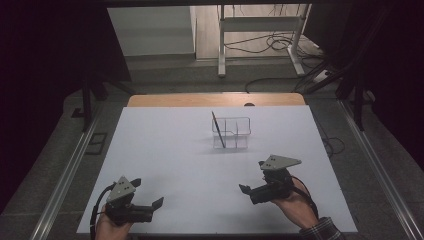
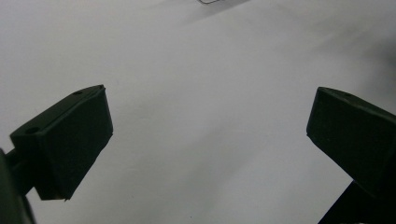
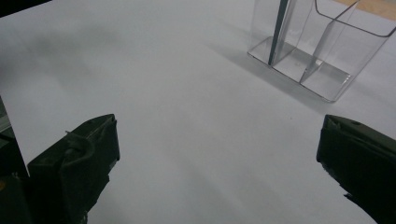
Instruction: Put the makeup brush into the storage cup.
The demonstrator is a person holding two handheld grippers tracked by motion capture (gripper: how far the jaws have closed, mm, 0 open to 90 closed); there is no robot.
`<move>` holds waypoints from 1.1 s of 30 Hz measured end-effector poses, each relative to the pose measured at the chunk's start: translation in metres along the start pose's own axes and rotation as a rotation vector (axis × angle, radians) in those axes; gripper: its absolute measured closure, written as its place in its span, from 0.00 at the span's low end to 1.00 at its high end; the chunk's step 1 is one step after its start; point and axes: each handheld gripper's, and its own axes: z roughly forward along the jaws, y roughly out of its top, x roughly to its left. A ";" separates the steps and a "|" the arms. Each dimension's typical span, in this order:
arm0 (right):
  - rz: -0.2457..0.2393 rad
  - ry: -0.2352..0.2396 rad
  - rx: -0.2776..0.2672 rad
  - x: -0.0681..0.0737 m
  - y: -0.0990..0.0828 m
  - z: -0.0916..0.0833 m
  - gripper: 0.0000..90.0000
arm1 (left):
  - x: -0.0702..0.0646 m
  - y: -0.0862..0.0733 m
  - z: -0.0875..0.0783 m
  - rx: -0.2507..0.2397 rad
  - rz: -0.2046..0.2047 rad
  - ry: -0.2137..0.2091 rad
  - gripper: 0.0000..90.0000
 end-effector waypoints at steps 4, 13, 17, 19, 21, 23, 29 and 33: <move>0.005 -0.008 0.000 -0.001 -0.003 -0.003 0.00 | 0.000 0.000 0.000 -0.002 -0.002 0.000 0.01; 0.015 -0.019 0.000 -0.002 -0.008 -0.008 0.00 | 0.001 0.000 0.000 -0.004 -0.002 0.000 0.01; 0.016 -0.023 -0.003 -0.003 -0.010 -0.011 0.00 | 0.001 0.000 0.000 -0.004 -0.002 0.000 0.01; 0.019 -0.027 -0.002 -0.003 -0.011 -0.012 0.00 | 0.001 0.000 0.000 -0.005 -0.002 0.000 0.01; 0.019 -0.029 -0.003 -0.003 -0.012 -0.014 0.00 | 0.001 0.000 0.000 -0.005 -0.002 0.001 0.01; 0.016 -0.031 -0.003 -0.003 -0.013 -0.015 0.00 | 0.001 0.000 -0.001 -0.005 -0.002 0.001 0.01; 0.024 -0.036 -0.004 -0.004 -0.017 -0.018 0.00 | 0.001 0.000 -0.001 -0.007 -0.005 0.002 0.01; 0.029 -0.037 -0.003 -0.005 -0.019 -0.021 0.00 | 0.002 0.000 0.000 -0.007 -0.005 0.003 0.01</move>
